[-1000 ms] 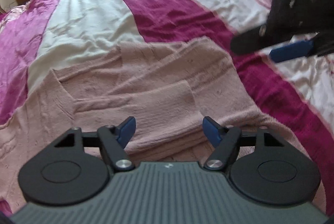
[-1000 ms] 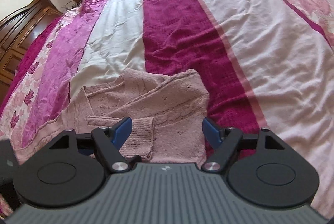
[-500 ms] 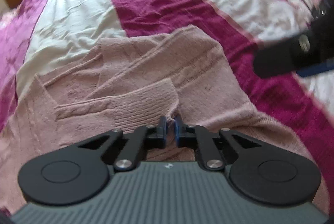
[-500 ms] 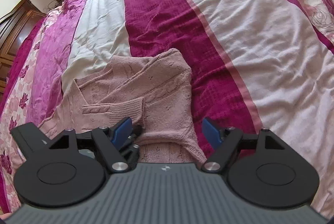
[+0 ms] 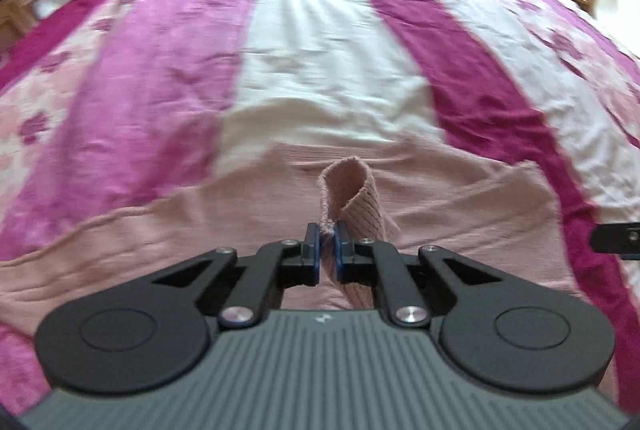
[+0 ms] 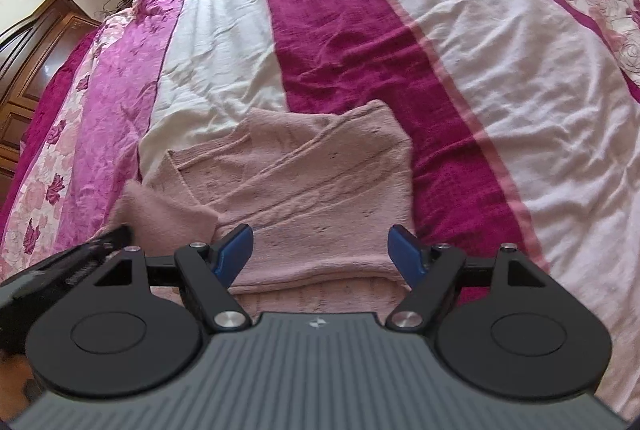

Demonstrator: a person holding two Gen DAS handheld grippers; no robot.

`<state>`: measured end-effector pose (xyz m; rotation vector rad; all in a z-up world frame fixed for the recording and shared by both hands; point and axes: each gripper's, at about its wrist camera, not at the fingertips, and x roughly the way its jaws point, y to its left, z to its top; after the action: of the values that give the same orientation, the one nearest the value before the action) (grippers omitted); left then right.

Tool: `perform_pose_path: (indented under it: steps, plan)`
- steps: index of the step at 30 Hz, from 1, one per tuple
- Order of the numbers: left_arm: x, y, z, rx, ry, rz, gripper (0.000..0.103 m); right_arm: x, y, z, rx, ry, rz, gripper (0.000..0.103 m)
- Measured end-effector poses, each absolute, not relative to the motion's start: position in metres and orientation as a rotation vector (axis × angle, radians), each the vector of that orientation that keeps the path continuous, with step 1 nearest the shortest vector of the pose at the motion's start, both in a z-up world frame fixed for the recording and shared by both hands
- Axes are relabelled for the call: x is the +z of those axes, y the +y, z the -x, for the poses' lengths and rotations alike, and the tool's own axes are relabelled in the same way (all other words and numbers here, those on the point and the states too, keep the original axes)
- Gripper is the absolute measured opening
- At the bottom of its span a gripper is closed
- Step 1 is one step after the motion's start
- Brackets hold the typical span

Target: Fold small clothes

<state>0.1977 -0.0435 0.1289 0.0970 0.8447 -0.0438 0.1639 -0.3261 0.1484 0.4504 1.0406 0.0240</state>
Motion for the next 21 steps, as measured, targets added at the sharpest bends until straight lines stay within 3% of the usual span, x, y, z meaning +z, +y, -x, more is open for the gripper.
perform_pose_path:
  steps: [15,21]
  plan:
    - [0.079,0.077,-0.197,0.165,1.018,-0.021,0.011,0.127,-0.248,-0.162,0.071,1.123,-0.356,0.08]
    - [0.091,0.093,-0.192,0.114,1.028,-0.011,0.012,0.129,-0.233,-0.153,0.042,1.143,-0.317,0.08]
